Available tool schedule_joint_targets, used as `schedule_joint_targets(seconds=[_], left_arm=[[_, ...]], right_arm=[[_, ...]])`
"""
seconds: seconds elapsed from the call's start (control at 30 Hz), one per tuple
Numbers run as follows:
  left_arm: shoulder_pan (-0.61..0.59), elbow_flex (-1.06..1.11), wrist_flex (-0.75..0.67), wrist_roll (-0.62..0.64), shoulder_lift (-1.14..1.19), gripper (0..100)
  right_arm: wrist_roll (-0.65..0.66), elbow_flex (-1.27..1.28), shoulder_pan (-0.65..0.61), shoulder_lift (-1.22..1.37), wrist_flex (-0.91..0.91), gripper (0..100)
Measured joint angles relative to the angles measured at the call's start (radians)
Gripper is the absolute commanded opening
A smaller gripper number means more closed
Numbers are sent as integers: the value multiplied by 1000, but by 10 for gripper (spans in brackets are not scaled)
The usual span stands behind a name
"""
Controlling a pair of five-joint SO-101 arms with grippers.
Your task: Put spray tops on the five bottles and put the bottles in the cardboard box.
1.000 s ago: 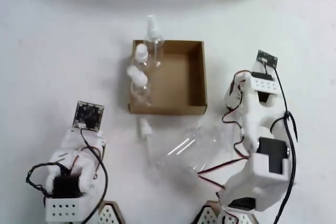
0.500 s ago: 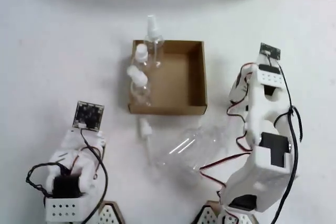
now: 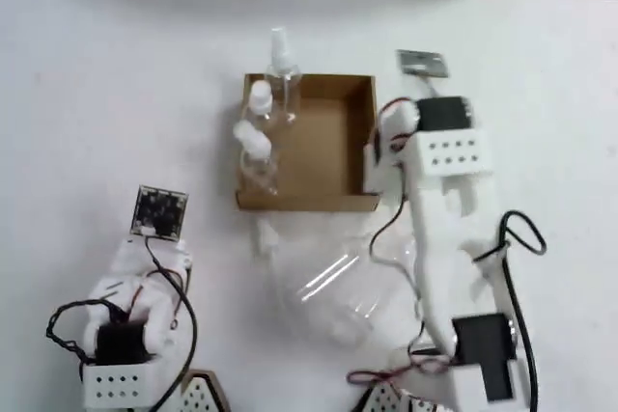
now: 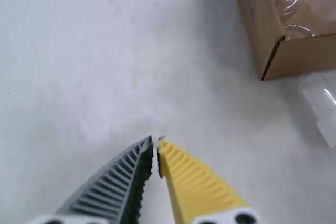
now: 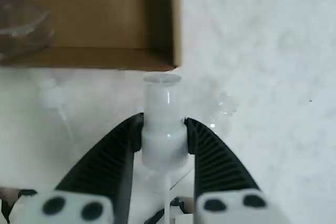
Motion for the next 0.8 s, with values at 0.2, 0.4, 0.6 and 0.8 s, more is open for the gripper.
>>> schedule_joint_targets(seconds=[0.2,0.4,0.6,0.8], left_arm=[[-12,0,0,0,0,21],[-26,0,0,0,0,21],[-28,0,0,0,0,21],[-28,0,0,0,0,21]], right_arm=[[0,37,-273,-43,-17,21],[0,147,-462,-44,-143,22],[0,282,-568,-44,-287,22],[-69,422,-606,-44,-489,168]])
